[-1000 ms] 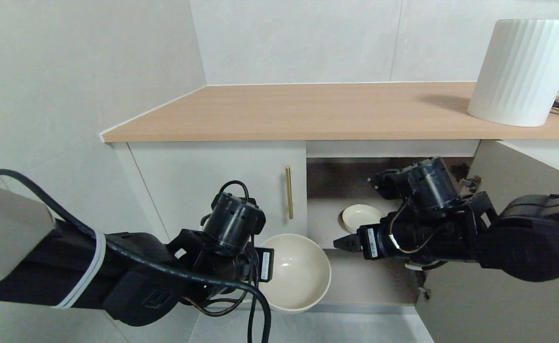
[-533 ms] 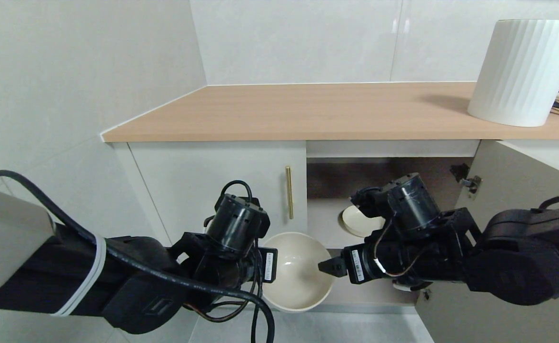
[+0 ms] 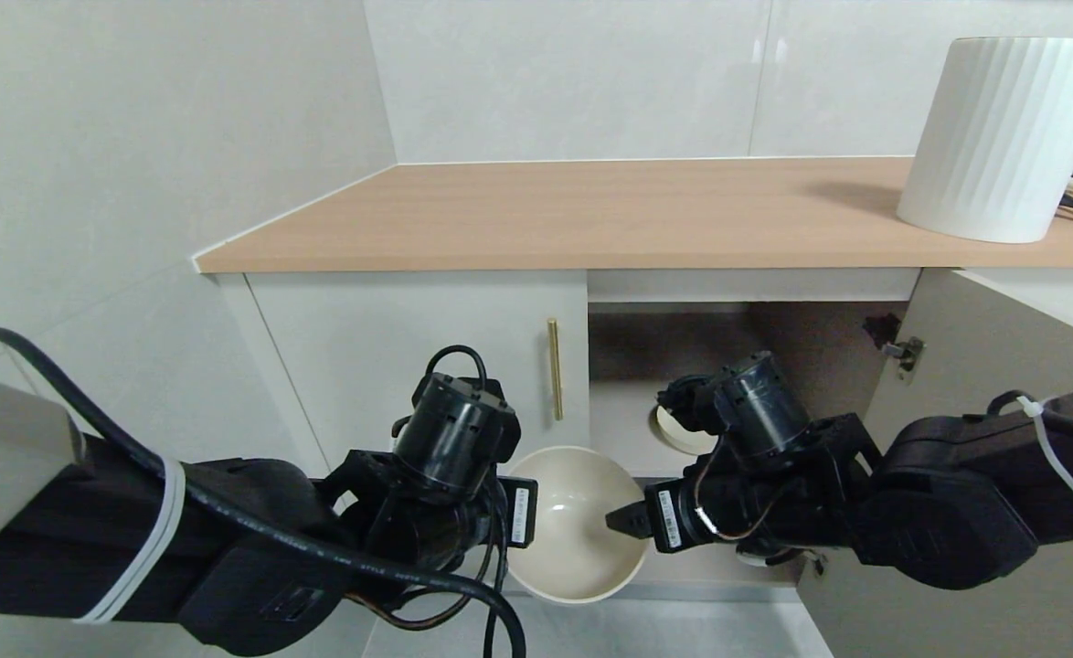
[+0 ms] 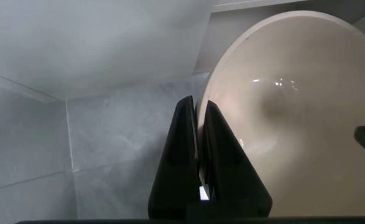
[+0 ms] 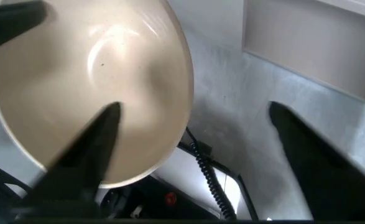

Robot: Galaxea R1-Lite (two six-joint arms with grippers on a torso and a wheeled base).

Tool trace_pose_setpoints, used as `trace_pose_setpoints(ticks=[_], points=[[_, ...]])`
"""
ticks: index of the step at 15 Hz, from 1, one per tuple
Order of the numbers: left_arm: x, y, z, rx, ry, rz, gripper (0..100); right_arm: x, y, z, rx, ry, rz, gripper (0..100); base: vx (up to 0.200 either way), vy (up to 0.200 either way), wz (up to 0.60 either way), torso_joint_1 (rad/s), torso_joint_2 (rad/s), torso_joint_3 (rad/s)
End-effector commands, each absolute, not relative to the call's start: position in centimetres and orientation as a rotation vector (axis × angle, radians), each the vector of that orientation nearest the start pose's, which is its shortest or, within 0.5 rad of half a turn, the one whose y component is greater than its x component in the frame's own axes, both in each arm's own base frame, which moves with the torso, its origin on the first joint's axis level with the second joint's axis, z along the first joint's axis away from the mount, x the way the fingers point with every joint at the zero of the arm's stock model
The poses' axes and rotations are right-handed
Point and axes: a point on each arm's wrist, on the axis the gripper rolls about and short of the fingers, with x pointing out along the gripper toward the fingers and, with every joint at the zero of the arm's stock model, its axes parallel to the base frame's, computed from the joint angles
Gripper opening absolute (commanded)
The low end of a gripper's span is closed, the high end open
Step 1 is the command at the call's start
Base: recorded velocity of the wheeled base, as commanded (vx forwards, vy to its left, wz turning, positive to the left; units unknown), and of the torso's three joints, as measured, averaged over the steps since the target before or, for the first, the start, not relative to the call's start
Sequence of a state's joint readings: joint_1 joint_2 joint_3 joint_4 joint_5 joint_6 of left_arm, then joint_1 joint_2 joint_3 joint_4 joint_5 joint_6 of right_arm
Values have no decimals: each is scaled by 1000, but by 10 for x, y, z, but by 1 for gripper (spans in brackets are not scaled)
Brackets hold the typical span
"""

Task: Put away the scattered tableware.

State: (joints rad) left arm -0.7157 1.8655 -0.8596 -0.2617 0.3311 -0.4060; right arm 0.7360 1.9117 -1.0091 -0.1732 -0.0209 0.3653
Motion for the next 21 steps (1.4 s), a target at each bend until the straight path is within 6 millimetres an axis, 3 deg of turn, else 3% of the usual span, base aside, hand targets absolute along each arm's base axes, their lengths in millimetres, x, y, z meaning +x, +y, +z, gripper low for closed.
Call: trace_pose_setpoints(ticks=[1,9,10,18,21], points=[[245,-204,112,-15,702,-228,0,256,232,121,57,810,544,0,0,0,0,0,0,0],[245,-204,112,-16,702,-227,0,255,232,121,55,811,544,0,0,0,0,0,0,0],[245,-204,112,-16,702,-227,100,255,232,121,55,811,544,0,0,0,0,0,0,0],[245,-203,116,-33,687,-228,100,258,231,118,55,815,532,0,0,0,0,0,0,0],[246,-203,118,-48,672,-226,100,292,220,103,128,733,437,0,0,0,0,0,0,0]])
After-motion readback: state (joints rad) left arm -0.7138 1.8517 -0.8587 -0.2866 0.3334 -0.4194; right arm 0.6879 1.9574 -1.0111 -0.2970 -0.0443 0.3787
